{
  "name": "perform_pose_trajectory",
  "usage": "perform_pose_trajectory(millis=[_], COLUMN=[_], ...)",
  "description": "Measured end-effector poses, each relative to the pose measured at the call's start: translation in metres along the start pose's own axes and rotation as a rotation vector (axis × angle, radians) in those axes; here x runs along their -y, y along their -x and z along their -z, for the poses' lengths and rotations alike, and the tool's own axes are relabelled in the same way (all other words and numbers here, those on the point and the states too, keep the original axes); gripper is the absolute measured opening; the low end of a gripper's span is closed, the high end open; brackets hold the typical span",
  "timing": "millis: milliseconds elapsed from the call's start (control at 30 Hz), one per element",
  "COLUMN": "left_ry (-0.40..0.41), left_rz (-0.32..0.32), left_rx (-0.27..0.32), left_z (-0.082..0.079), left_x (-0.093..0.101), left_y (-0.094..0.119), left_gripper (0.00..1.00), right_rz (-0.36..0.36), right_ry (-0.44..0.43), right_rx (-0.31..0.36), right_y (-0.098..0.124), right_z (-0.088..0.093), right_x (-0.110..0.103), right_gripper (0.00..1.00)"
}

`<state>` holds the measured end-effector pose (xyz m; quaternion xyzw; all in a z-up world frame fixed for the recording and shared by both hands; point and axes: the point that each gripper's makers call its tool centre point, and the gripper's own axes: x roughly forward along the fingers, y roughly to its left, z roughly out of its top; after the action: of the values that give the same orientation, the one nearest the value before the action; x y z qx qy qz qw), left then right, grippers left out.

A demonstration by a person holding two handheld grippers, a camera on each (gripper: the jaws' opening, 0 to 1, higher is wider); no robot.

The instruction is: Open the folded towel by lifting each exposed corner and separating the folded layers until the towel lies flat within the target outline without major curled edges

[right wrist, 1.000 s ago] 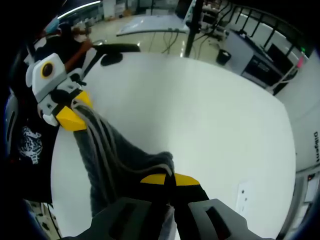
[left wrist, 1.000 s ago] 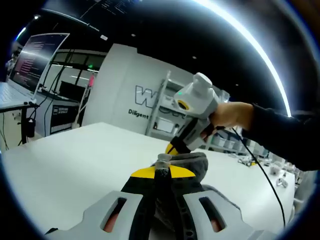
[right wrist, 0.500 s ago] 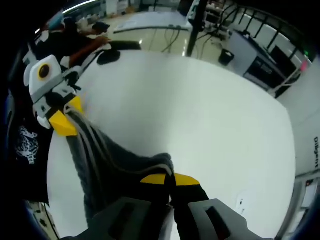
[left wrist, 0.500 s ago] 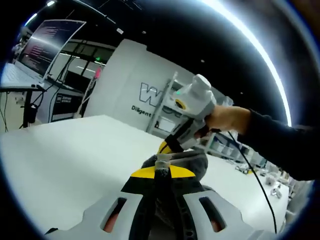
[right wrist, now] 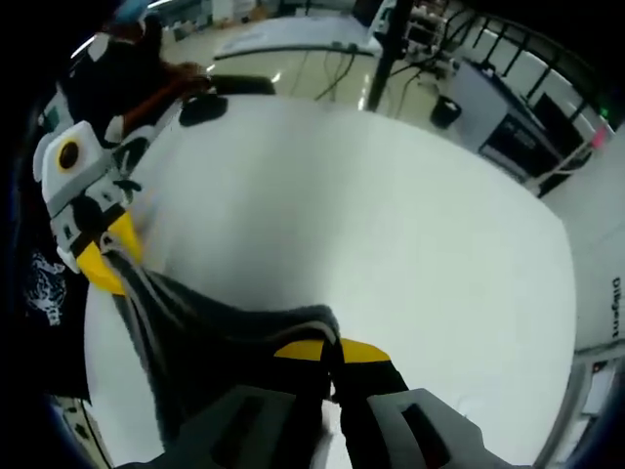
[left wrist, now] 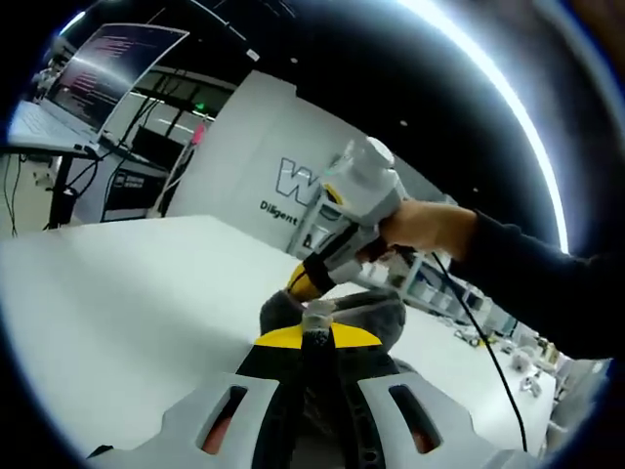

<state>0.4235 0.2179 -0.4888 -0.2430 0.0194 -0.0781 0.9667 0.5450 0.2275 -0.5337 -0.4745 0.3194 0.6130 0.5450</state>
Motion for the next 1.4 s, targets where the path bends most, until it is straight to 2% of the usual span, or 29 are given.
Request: perform_pose_trajectory(millis=[333, 600, 933, 1033, 1200, 1400], left_ry=[0.040, 0.076, 0.233, 0.246, 0.249, 0.301], left_rz=[0.001, -0.004, -0.031, -0.041, -0.051, -0.062], left_rx=[0.000, 0.003, -0.001, 0.001, 0.001, -0.007], left_z=[0.001, 0.004, 0.013, 0.016, 0.020, 0.028], left_x=[-0.009, -0.015, -0.041, -0.047, -0.051, -0.060], left_y=[0.003, 0.005, 0.010, 0.012, 0.016, 0.019], left_gripper=[0.06, 0.06, 0.06, 0.06, 0.07, 0.07], right_rz=[0.019, 0.022, 0.023, 0.018, 0.005, 0.000], right_ry=[-0.015, -0.026, 0.019, 0.030, 0.032, 0.041], right_rx=[-0.019, -0.033, -0.080, -0.097, -0.116, -0.139], right_y=[-0.003, -0.012, -0.034, -0.039, -0.050, -0.057], right_z=[-0.007, -0.012, -0.026, -0.025, -0.032, -0.033], right_x=[0.009, 0.003, -0.007, -0.014, -0.011, -0.012], right_gripper=[0.00, 0.00, 0.00, 0.00, 0.00, 0.00])
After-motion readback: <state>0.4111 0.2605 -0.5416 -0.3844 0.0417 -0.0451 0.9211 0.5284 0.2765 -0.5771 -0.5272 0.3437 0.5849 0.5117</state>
